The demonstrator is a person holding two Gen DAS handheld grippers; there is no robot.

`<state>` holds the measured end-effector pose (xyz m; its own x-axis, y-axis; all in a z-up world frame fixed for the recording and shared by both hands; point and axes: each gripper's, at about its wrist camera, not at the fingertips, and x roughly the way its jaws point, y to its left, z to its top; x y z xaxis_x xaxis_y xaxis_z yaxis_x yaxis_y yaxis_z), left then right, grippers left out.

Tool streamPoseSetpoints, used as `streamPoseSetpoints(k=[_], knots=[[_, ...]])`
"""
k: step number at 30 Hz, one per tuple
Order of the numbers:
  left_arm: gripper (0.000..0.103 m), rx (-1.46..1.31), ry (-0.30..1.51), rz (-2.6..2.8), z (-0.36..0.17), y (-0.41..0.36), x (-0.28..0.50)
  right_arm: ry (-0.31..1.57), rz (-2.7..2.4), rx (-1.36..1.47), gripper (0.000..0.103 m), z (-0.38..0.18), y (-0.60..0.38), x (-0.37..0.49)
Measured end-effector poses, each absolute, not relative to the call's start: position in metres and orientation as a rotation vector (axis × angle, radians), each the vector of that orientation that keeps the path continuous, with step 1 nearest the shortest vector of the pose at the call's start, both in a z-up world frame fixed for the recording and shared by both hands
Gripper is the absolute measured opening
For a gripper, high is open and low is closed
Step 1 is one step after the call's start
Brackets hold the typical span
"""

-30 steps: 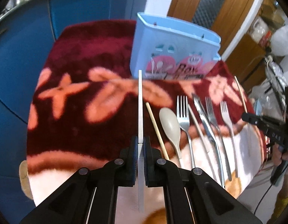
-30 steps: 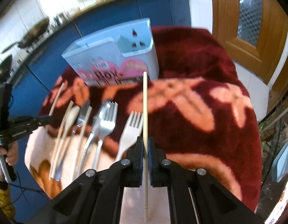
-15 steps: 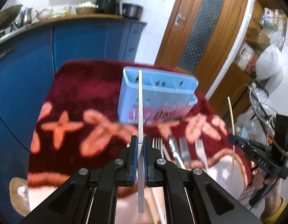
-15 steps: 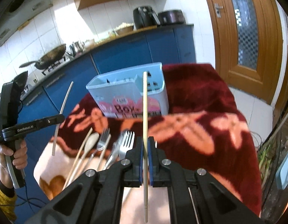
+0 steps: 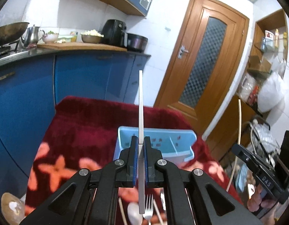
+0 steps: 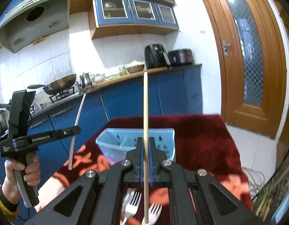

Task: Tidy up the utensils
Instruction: 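Lift both sticks and carry them over the blue Box holder with both tools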

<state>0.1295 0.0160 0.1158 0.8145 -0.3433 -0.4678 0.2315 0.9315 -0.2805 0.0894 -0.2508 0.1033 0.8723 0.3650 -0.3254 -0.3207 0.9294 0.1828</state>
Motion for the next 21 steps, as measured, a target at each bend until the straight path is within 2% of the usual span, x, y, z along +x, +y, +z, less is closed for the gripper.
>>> streamPoseSetpoints(k=[10, 15, 21], knots=[[0.006, -0.211, 0.363, -0.234, 0.128, -0.006, 0.168, 0.218, 0.335, 0.125, 0.006, 0.108, -0.247, 0.147], [0.006, -0.176, 0.269, -0.172, 0.117, -0.015, 0.180, 0.190, 0.344, 0.117, 0.006, 0.097, -0.245, 0.170], [0.006, -0.170, 0.258, -0.121, 0.094, -0.015, 0.191, 0.203, 0.366, 0.094, 0.006, 0.077, -0.240, 0.192]])
